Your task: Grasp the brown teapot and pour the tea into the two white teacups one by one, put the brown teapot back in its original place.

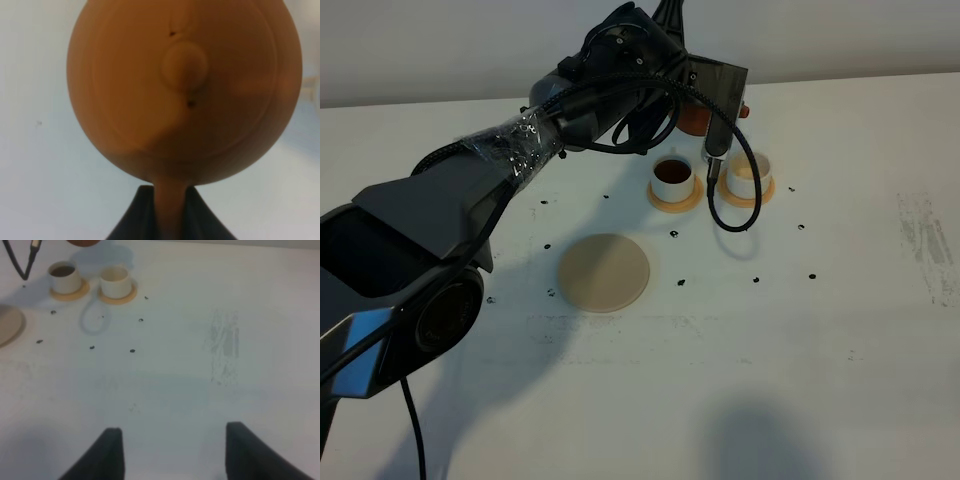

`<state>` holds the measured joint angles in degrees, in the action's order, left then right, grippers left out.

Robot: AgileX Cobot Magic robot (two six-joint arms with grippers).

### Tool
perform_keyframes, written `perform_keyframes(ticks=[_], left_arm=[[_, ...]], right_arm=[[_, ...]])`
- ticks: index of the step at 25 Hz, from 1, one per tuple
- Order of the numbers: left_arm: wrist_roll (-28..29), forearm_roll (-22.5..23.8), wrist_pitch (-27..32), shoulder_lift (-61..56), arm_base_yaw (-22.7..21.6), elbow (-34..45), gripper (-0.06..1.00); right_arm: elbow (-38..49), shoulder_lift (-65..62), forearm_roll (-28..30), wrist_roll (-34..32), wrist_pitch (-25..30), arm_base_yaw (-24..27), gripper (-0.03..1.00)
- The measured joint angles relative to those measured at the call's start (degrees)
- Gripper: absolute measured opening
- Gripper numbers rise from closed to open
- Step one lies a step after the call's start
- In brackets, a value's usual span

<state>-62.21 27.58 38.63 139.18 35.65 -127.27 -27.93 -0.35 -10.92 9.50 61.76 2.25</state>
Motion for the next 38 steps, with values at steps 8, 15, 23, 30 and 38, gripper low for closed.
perform_keyframes(ticks=[8, 15, 23, 30, 38], left_arm=[[-4.96, 0.13, -0.52, 0.17, 0.60, 0.00, 0.10], [-7.04, 1.30, -0.86, 0.35, 1.15, 0.04, 0.10], [-10.04, 2.54, -1.04, 0.46, 1.15, 0.04, 0.10], [-14.59, 2.65, -1.79, 0.89, 1.15, 0.04, 0.10], [-18.62, 2.93, -2.11, 1.40, 1.15, 0.04, 0.10]], right_arm=[[0.00, 0.00, 0.00, -0.09, 0.00, 0.00, 0.47], [0.00, 0.00, 0.00, -0.03, 0.00, 0.00, 0.47], [0.00, 0.00, 0.00, -0.03, 0.00, 0.00, 0.47], [0.00, 0.00, 0.00, -0.03, 0.00, 0.00, 0.47], [0.00, 0.00, 0.00, -0.03, 0.00, 0.00, 0.47]])
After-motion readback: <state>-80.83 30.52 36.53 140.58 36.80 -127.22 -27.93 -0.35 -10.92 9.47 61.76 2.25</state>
